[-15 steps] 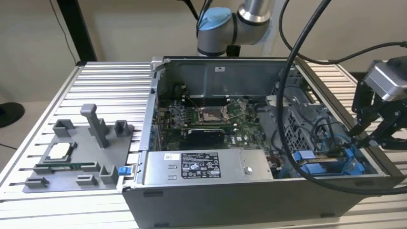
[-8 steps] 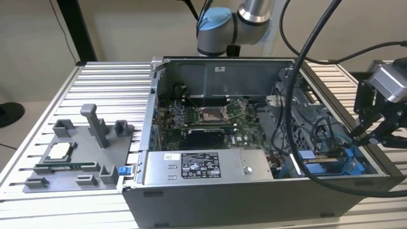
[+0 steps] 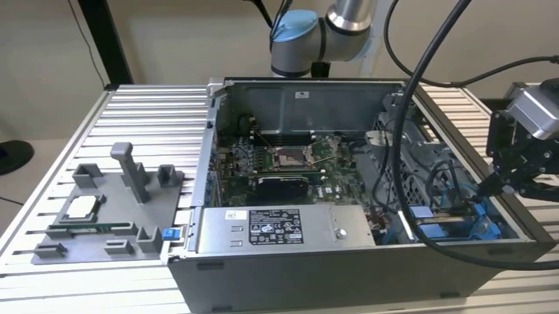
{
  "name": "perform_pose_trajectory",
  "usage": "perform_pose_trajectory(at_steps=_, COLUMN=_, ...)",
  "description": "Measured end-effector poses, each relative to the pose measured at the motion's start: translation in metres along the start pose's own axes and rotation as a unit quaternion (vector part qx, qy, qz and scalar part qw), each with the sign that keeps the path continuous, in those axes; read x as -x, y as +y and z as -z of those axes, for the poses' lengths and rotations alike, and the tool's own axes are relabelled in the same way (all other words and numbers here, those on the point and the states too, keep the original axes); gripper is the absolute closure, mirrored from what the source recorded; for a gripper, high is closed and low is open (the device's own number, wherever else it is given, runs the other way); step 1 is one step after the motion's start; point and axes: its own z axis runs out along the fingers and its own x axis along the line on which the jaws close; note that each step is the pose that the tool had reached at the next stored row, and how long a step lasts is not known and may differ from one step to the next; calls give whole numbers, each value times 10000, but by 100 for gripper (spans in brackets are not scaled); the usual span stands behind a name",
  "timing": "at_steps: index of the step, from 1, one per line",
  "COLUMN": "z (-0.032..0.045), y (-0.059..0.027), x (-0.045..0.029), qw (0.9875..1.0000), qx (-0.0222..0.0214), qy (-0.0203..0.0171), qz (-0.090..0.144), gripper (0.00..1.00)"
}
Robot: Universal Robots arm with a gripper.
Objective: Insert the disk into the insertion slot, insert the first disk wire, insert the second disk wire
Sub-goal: 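Insert the second disk wire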
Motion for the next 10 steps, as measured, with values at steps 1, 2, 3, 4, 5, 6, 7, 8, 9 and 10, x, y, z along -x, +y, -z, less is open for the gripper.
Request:
perform_pose_trajectory(at_steps=1, z=-1, y=0, x=0, qw=10000, qx=7, qy=-4, qz=-1, gripper=0)
perform_pose_trajectory(at_steps=2, z=1, y=0, x=0, qw=10000, qx=14, qy=-6, qz=-2, gripper=0)
perform_pose_trajectory(at_steps=3, z=2, y=0, x=0, qw=10000, qx=19, qy=-9, qz=-4, gripper=0)
perform_pose_trajectory(at_steps=4, z=2, y=0, x=0, qw=10000, qx=22, qy=-13, qz=-4, gripper=0)
perform_pose_trajectory(at_steps=5, z=4, y=0, x=0, qw=10000, qx=25, qy=-16, qz=-5, gripper=100)
perform_pose_trajectory(at_steps=6, z=11, y=1, x=2, qw=10000, qx=26, qy=-21, qz=-5, gripper=100)
perform_pose_trajectory(at_steps=7, z=25, y=1, x=5, qw=10000, qx=27, qy=-26, qz=-5, gripper=100)
perform_pose_trajectory(at_steps=8, z=47, y=3, x=9, qw=10000, qx=28, qy=-30, qz=-6, gripper=100)
perform_pose_trajectory(at_steps=9, z=69, y=5, x=13, qw=10000, qx=28, qy=-33, qz=-7, gripper=100)
perform_pose_trajectory(at_steps=10, z=97, y=9, x=18, qw=10000, qx=27, qy=-37, qz=-10, gripper=100)
